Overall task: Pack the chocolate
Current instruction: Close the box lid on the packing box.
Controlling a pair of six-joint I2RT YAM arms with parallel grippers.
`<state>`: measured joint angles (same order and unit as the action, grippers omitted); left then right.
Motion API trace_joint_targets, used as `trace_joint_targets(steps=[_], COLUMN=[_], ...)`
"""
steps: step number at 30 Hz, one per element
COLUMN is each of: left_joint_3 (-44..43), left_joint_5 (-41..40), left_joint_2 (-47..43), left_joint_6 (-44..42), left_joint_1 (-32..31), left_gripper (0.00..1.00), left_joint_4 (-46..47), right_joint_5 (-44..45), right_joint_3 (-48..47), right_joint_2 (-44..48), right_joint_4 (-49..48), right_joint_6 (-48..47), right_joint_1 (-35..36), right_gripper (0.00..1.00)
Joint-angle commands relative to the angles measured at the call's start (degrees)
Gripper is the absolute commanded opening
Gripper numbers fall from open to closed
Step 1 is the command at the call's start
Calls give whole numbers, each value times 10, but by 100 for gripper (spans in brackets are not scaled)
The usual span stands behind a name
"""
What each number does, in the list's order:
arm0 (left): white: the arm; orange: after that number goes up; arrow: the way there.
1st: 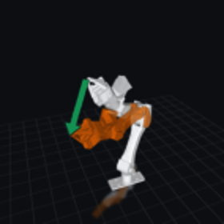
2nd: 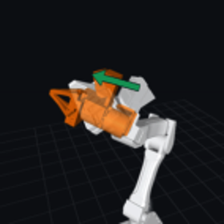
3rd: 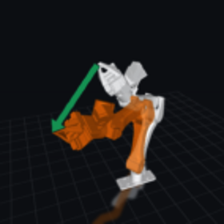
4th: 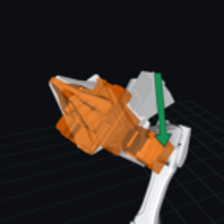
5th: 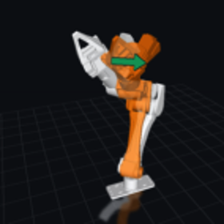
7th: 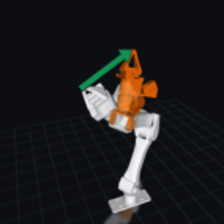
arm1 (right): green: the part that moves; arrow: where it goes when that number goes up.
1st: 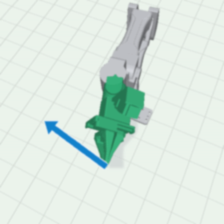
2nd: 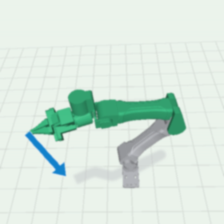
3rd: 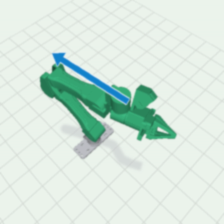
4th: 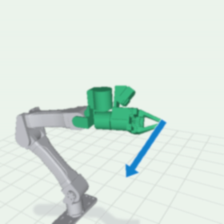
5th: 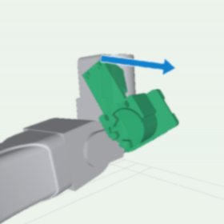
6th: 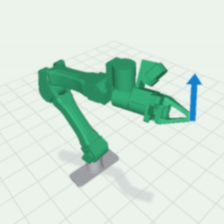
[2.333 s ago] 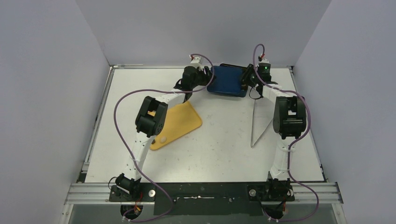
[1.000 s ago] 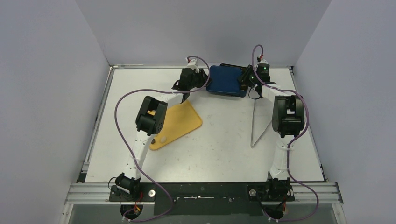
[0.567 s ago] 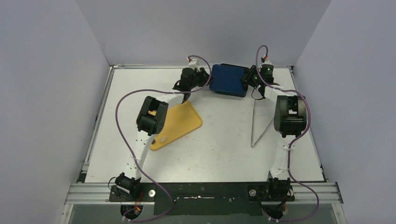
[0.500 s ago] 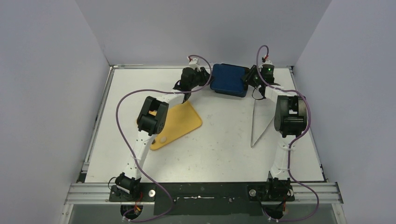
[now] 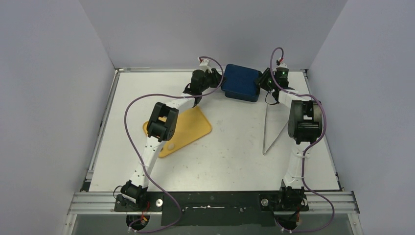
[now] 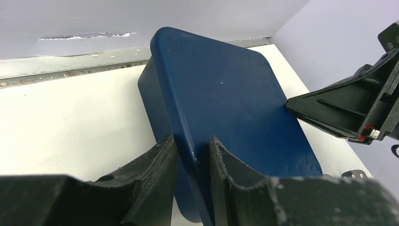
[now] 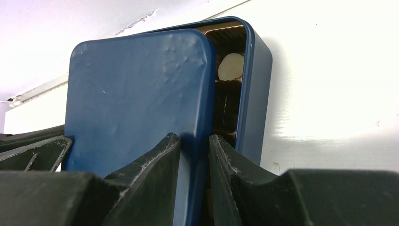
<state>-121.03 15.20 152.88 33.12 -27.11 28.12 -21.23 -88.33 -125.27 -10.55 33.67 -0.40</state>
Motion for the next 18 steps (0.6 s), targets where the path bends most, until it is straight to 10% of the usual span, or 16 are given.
trace_joint_targets(steps=[1, 18], left_joint_3=[-47, -60], left_joint_5=[19, 9], left_joint_2=[10, 29], left_joint_6=[-6, -12], left_joint_1=[-12, -19], left_gripper=[29, 29], left_joint_4=[48, 62], right_joint_5=[-15, -6], right_joint_3=[-1, 6], right_joint_2=[39, 53], right_joint_4=[-38, -54], right_joint_6=[3, 12], right_joint_1=[5, -16], right_gripper=[28, 29])
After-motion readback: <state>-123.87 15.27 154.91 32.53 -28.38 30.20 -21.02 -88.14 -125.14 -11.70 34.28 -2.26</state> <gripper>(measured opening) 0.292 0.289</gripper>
